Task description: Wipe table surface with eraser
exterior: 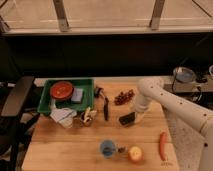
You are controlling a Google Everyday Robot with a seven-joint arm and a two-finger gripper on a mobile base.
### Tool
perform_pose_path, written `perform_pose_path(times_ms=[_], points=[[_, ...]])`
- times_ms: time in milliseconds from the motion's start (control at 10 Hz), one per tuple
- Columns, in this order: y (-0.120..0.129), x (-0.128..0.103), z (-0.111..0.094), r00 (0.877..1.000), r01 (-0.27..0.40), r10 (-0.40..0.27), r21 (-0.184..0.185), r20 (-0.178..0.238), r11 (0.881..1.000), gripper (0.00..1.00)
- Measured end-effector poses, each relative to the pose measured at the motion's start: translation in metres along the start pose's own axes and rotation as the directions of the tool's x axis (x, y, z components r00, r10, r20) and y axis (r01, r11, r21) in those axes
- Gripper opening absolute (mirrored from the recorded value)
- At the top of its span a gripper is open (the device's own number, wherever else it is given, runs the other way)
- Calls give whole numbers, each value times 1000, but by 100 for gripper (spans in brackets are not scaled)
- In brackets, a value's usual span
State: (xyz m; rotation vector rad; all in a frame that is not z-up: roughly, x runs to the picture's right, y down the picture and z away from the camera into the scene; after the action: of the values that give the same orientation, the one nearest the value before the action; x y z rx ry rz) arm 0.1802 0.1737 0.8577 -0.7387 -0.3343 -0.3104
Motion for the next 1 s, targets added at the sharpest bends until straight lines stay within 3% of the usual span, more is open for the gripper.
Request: perform_pose_path(times_ms=[300, 600, 900, 1000], points=[[-1, 0, -3, 1000, 8, -8, 4, -18, 1000, 0], [-23, 1, -13, 999, -6, 7, 32, -50, 999, 0], [-24, 37, -25, 995, -66, 69, 42, -74, 997, 0], [-18, 61, -27, 991, -109, 112, 45, -77, 993, 0]])
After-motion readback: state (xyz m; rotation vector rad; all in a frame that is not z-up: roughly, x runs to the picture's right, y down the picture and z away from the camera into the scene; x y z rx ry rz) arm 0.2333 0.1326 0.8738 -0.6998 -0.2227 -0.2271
